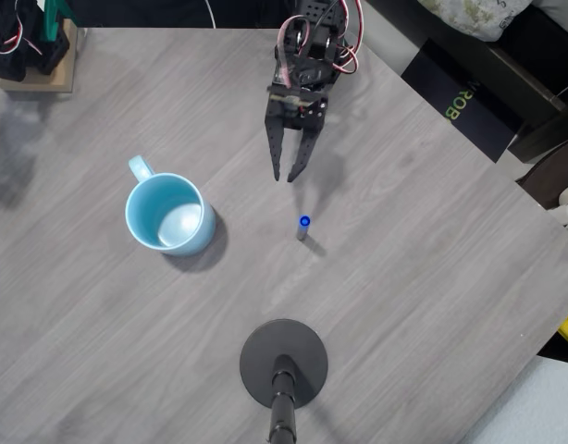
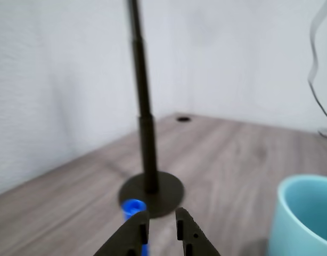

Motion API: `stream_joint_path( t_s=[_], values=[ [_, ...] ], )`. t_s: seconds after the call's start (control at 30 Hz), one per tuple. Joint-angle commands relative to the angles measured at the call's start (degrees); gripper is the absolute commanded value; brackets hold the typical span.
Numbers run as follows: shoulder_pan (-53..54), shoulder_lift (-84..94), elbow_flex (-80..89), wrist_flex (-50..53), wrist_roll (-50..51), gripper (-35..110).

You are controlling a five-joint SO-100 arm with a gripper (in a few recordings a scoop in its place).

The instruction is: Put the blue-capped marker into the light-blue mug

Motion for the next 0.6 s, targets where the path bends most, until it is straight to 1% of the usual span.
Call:
stream_joint_path(
  t_s=[0.0, 0.17, 0.27, 0.33, 0.57],
  values=[
    [-1.5, -4.2, -6.8, -3.9, -0.7, 9],
    [0.4, -26.7, -20.7, -12.6, 2.5, 11],
    [0.8, -36.7, -23.3, -17.9, 3.1, 15],
    [-0.2, -40.5, -22.6, -20.2, 3.9, 17],
    [-1.7, -46.1, -20.7, -21.0, 5.6, 18]
  ],
)
